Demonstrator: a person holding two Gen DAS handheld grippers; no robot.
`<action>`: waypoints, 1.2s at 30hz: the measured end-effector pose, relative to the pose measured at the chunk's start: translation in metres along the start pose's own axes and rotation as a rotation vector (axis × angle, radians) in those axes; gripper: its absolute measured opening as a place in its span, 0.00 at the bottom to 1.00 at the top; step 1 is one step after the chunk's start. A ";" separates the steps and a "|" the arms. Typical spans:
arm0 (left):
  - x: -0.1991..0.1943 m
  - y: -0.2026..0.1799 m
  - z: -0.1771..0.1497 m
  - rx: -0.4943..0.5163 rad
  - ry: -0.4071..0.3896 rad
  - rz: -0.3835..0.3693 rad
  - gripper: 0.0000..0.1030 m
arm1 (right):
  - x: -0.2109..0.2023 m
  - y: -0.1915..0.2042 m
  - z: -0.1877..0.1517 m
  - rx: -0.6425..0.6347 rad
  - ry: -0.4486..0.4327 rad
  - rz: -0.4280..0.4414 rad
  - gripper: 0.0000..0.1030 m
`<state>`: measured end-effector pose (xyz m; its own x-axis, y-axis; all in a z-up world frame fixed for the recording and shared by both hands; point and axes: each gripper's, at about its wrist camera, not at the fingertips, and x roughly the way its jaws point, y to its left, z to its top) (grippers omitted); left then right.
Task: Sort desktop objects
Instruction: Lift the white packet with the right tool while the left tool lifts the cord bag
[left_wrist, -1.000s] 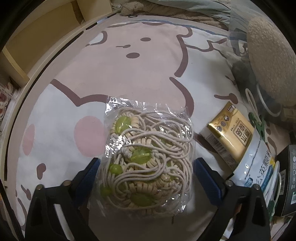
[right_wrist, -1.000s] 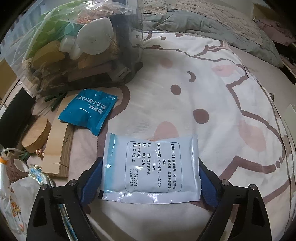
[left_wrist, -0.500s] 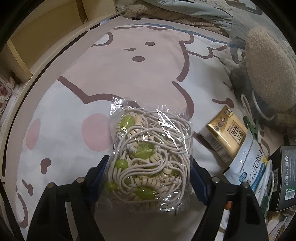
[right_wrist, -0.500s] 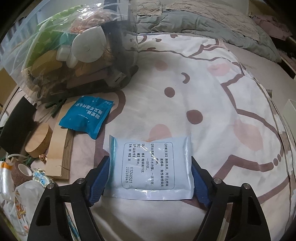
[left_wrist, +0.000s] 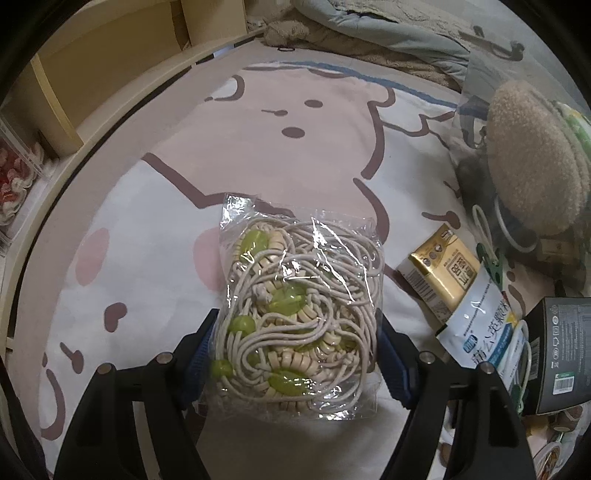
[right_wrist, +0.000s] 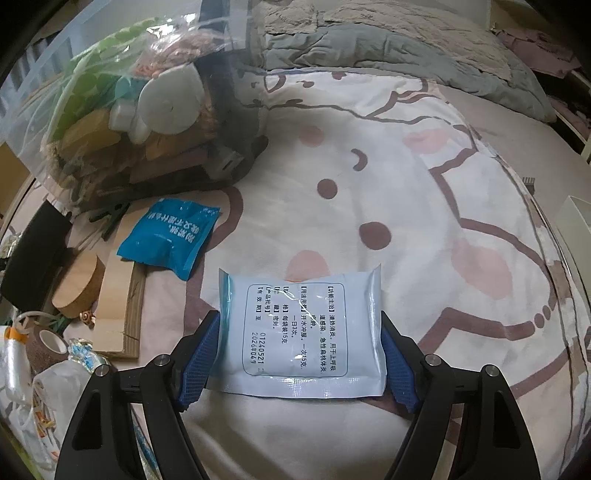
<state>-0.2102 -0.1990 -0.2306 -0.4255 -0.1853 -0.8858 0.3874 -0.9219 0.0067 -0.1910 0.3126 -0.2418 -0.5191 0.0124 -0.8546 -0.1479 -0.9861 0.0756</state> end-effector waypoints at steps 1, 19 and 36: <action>-0.002 -0.001 0.000 0.002 -0.003 0.000 0.75 | -0.001 -0.002 0.001 0.005 -0.003 -0.002 0.78; -0.080 -0.023 0.004 0.044 -0.140 -0.085 0.74 | -0.067 -0.011 0.027 0.002 -0.160 -0.013 0.78; -0.187 -0.036 0.024 0.096 -0.312 -0.171 0.74 | -0.157 0.012 0.066 -0.053 -0.320 -0.037 0.78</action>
<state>-0.1646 -0.1393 -0.0544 -0.7124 -0.1068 -0.6936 0.2167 -0.9735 -0.0727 -0.1666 0.3101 -0.0730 -0.7538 0.0912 -0.6507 -0.1317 -0.9912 0.0136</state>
